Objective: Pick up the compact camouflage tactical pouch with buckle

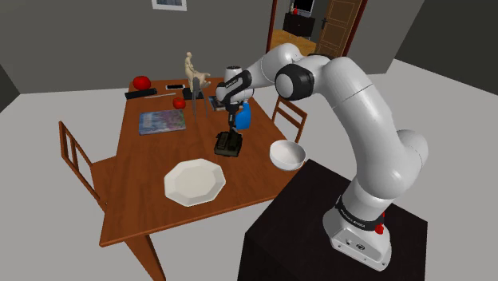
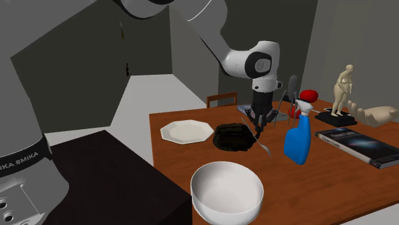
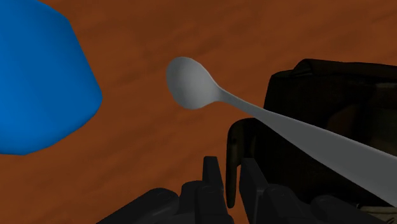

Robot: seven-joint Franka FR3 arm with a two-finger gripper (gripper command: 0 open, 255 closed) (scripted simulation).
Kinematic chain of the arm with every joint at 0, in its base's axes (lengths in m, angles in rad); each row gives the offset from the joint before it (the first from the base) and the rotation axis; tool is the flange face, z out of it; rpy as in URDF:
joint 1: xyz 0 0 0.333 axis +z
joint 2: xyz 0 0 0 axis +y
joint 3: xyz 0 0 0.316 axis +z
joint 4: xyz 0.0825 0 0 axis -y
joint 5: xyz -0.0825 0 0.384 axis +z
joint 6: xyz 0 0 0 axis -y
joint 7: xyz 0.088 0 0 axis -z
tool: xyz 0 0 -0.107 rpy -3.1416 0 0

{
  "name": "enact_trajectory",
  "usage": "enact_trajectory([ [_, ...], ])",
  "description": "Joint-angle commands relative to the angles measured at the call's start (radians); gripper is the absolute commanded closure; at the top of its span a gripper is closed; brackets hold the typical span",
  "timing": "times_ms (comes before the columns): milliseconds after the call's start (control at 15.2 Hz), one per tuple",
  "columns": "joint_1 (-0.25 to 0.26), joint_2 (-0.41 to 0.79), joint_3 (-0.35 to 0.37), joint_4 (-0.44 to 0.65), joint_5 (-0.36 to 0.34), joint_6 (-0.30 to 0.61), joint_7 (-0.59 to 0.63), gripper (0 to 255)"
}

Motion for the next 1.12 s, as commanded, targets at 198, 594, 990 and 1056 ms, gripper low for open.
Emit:
enact_trajectory([
  [198,0.003,-0.040,-0.003,-0.016,-0.003,-0.025,0.001,255],
  [594,0.007,-0.096,-0.008,-0.029,-0.008,-0.067,0.002,255],
  [990,0.009,-0.139,-0.012,-0.033,-0.012,-0.107,0.003,255],
  [1056,0.009,-0.139,-0.012,-0.032,-0.012,-0.107,0.003,255],
])
